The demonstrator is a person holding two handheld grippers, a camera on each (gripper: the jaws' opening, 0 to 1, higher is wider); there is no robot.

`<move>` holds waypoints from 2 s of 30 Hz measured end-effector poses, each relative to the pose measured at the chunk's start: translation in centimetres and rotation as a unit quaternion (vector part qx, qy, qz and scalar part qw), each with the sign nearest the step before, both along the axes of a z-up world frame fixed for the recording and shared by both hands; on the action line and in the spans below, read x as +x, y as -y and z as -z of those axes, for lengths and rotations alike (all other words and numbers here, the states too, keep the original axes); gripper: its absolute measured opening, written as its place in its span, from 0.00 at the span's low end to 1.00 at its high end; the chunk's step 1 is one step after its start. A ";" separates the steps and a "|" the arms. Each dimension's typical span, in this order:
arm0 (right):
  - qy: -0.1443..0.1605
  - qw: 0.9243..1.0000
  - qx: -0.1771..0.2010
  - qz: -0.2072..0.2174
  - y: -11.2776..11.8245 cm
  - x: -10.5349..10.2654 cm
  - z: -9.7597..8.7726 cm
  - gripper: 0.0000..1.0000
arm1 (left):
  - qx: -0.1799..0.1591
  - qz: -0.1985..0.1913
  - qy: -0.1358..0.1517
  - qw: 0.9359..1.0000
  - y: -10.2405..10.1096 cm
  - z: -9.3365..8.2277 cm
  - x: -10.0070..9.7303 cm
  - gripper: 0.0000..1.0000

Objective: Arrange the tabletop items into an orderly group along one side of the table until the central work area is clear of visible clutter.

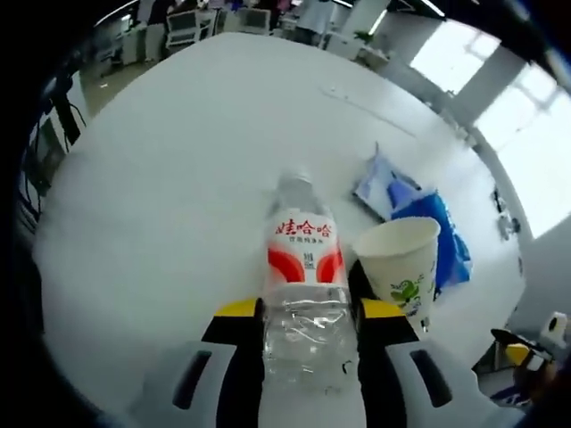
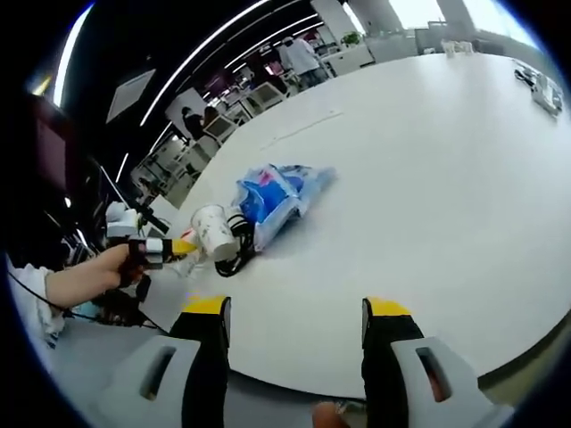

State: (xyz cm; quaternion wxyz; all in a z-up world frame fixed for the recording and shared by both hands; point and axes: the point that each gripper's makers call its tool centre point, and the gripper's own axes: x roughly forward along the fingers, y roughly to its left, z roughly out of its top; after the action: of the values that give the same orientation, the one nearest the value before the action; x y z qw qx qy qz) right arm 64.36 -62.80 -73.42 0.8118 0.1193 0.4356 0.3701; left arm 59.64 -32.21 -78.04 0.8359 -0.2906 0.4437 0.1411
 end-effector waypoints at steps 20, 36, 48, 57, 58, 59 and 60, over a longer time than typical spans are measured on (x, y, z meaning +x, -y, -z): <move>0.053 0.991 0.099 -0.072 -7.8 2.4 -8.1 0.53 | -0.039 -0.060 0.074 0.995 -1.6 -3.7 -0.1 0.34; -0.069 0.969 0.200 -0.124 -19.3 0.3 -11.6 0.54 | -0.072 -0.094 0.087 0.989 -1.8 -4.2 -0.3 0.32; -0.198 0.953 0.182 -0.139 -29.8 3.8 -11.7 0.54 | -0.076 -0.120 0.097 0.985 -2.8 -5.1 -0.6 0.32; -0.241 0.955 0.109 -0.131 -31.3 3.3 -6.1 0.54 | -0.079 -0.122 0.124 0.982 -3.0 -7.1 0.4 0.32; -0.246 0.955 0.108 -0.128 -31.4 3.2 -5.6 0.54 | -0.077 -0.119 0.128 0.982 -3.0 -7.4 0.6 0.32; -0.252 0.954 0.107 -0.125 -31.5 3.1 -5.3 0.54 | -0.077 -0.119 0.132 0.981 -2.8 -7.8 0.6 0.32; -0.263 0.951 0.110 -0.116 -31.6 3.1 -4.9 0.54 | -0.078 -0.119 0.138 0.980 -2.8 -8.2 0.8 0.32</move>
State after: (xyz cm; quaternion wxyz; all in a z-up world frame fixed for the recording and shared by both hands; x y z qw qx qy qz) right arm 67.43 -31.17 -68.49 0.6015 0.2491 0.6015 0.4630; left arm 60.43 -29.42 -69.80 0.8411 -0.4222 0.2960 0.1634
